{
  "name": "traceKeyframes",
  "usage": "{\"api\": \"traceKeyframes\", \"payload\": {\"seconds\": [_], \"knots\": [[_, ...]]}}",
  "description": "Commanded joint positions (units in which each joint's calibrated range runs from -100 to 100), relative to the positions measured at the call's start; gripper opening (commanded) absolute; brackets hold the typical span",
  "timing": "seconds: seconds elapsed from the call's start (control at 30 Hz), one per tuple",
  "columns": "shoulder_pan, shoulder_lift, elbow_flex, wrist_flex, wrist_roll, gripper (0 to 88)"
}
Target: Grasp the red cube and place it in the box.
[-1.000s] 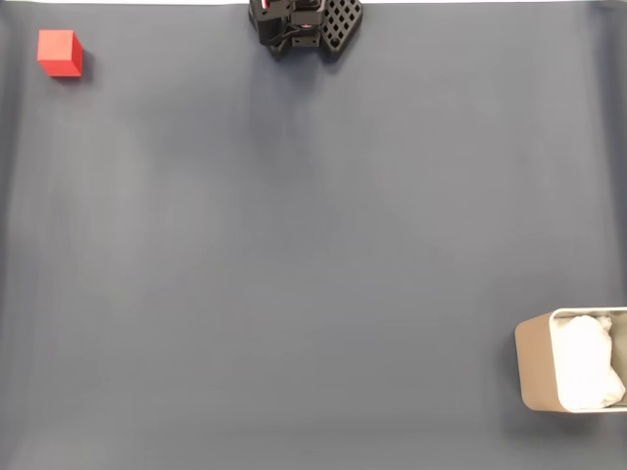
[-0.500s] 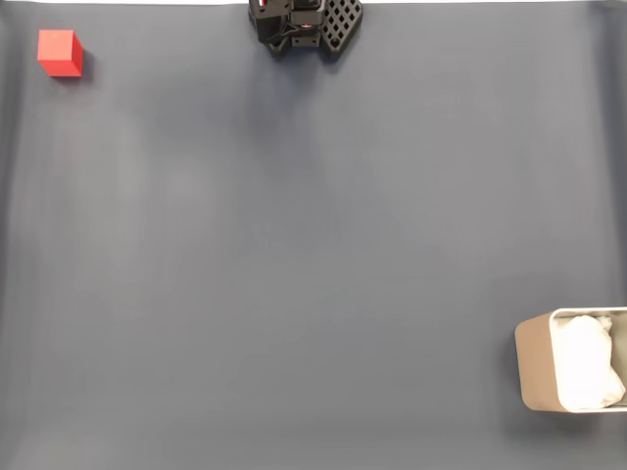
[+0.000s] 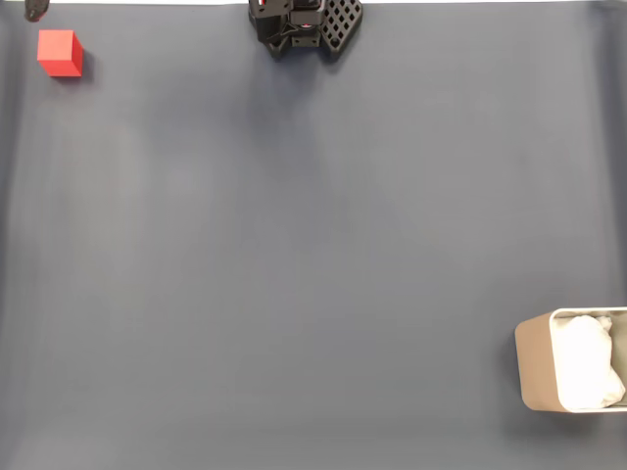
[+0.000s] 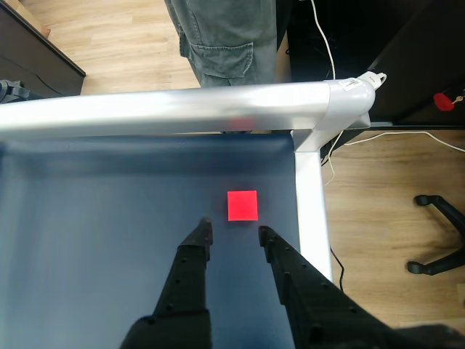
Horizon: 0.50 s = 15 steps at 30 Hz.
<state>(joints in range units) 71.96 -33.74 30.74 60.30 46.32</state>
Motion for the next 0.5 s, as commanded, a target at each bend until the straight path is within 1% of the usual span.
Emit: {"api": "traceKeyframes", "payload": {"seconds": [0.0, 0.17, 0.47], "knots": [[0.41, -0.4, -0.18, -1.29, 0.83, 16.5], [0.41, 0.72, 0.92, -4.24, 1.03, 18.8], [0.63, 4.02, 1.74, -6.29, 1.03, 22.6]]}}
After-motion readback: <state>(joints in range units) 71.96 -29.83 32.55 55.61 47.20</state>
